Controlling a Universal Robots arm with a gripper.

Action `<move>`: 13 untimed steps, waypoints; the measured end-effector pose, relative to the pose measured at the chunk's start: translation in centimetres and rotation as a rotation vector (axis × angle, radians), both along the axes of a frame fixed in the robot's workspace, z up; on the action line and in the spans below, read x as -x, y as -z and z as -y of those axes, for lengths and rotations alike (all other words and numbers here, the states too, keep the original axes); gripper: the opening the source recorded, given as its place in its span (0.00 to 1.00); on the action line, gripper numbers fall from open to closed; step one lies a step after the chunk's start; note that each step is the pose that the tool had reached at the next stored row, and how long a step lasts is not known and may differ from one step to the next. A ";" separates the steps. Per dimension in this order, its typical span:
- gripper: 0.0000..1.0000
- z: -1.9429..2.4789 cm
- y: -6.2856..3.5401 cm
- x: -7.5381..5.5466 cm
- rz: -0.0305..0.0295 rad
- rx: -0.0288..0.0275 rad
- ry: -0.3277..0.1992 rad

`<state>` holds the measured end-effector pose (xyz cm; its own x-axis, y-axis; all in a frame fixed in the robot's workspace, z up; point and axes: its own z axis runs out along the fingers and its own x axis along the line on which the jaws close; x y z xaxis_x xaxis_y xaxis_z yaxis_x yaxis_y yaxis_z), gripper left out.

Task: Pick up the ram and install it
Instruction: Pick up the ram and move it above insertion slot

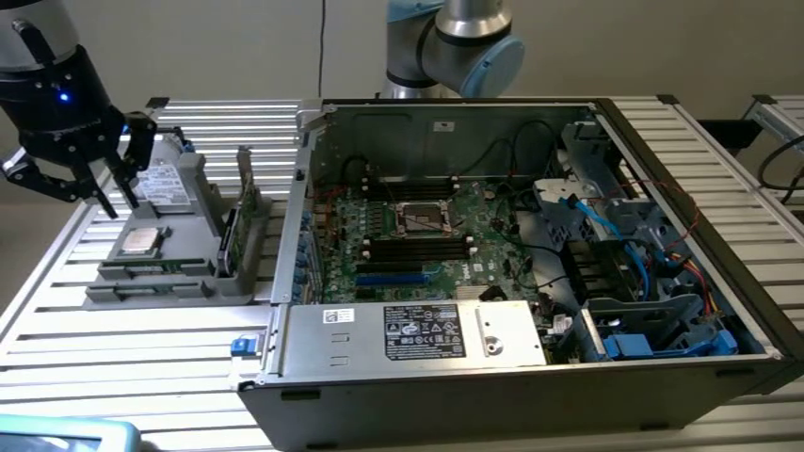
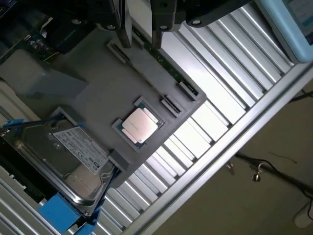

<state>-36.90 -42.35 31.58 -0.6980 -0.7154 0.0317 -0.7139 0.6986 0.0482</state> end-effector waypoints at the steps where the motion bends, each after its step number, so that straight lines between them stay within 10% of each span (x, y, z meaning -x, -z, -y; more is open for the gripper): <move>1: 0.31 0.00 0.03 0.0 0.0002 -0.0001 -0.018; 9: 0.31 -0.01 0.07 0.0 0.0001 0.0028 -0.164; 11: 0.31 -0.01 0.07 0.0 -0.0006 0.0108 -0.200; 13: 0.31 -0.04 0.00 0.1 -0.0018 0.0312 -0.230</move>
<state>-37.01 -42.31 31.57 -0.5169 -0.8541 0.0573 -0.8542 0.5190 0.0305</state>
